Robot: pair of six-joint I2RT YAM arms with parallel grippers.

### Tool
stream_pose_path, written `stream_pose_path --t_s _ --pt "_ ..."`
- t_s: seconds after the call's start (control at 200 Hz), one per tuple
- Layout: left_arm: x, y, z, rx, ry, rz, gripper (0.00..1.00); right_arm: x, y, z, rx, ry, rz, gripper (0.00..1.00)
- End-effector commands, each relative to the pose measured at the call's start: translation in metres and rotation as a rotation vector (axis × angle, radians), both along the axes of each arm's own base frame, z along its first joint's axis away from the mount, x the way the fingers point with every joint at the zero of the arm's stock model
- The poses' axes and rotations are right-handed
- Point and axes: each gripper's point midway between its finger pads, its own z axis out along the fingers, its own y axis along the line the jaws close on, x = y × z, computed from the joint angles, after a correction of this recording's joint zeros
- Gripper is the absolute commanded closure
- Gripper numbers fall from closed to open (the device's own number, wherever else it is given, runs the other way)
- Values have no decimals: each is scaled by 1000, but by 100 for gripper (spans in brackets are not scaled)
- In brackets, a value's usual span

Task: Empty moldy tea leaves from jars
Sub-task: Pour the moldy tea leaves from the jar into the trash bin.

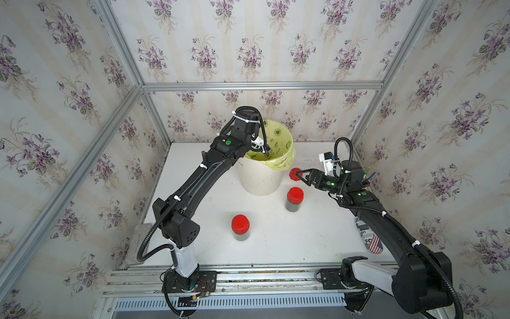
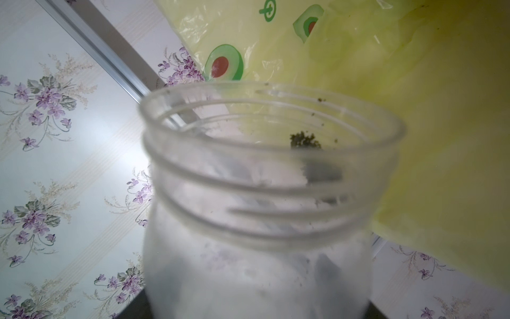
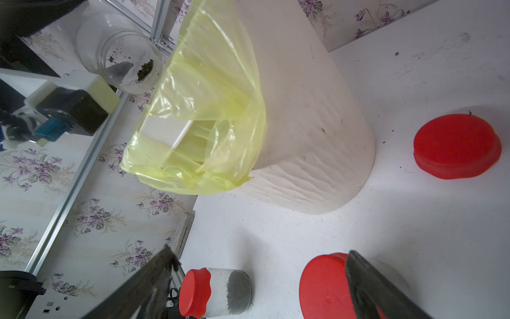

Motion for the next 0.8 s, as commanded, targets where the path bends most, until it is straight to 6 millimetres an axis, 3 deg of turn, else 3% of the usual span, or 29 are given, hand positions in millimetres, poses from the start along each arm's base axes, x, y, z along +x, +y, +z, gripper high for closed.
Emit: stream_pose_path --t_s 0.0,0.075,0.165,0.4,0.63,0.799 --pt "6 -7 17 87 -57 -80 42 2 2 5 10 -27 8 5" --pt "8 -16 43 34 -125 -102 41 2 2 5 10 -26 8 5" --pt "9 -20 57 9 -170 -114 40 1 2 7 10 -32 6 5" --pt "17 -12 22 18 -118 -82 40 1 2 7 11 -33 9 5" --pt "13 -24 58 11 -195 -127 40 0 2 10 6 -41 7 5" --pt "11 -20 23 35 -124 -107 40 1 2 9 10 -38 7 5"
